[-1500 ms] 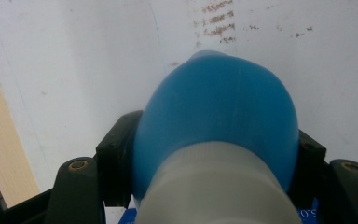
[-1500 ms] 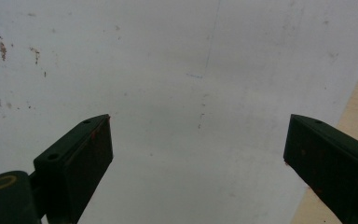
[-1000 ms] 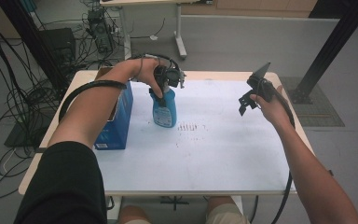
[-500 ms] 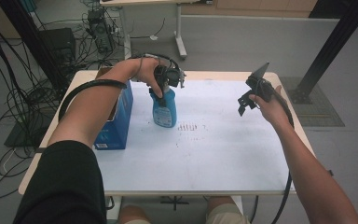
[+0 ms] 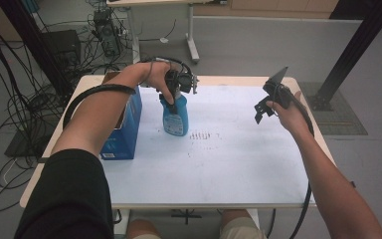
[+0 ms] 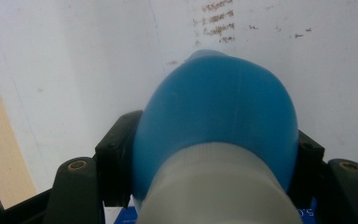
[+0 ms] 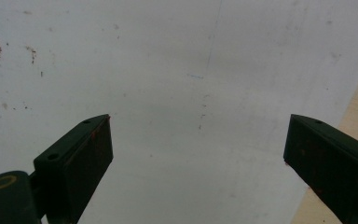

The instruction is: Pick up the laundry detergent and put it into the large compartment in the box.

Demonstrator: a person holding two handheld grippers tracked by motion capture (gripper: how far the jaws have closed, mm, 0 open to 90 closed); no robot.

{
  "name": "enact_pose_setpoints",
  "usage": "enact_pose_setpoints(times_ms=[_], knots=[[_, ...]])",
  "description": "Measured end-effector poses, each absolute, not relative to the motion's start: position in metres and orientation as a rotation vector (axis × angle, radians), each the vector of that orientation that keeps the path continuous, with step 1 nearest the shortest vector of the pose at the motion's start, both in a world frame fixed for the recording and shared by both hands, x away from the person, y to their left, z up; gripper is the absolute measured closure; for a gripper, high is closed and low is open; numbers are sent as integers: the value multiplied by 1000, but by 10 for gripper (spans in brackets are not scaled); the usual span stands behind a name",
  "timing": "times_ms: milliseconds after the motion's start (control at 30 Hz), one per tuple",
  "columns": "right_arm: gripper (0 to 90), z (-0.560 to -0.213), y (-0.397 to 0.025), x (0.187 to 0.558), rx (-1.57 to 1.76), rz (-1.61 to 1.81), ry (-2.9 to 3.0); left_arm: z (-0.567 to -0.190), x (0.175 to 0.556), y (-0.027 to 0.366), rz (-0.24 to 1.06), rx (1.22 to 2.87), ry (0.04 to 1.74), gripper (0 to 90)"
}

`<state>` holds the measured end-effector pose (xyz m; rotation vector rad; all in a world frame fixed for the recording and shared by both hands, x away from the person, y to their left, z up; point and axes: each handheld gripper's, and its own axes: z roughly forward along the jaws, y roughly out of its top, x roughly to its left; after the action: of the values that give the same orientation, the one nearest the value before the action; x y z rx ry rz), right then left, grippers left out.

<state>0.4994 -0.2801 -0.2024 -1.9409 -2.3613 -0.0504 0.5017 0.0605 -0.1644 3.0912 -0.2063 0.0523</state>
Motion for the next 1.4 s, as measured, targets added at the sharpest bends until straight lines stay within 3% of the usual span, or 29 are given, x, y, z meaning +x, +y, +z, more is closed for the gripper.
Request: enact_pose_setpoints(times_ms=[1400], knots=[[80, -203, -275, 501, -1944, -42, -2363, -164, 504, 62, 39, 3089, -195, 355]])
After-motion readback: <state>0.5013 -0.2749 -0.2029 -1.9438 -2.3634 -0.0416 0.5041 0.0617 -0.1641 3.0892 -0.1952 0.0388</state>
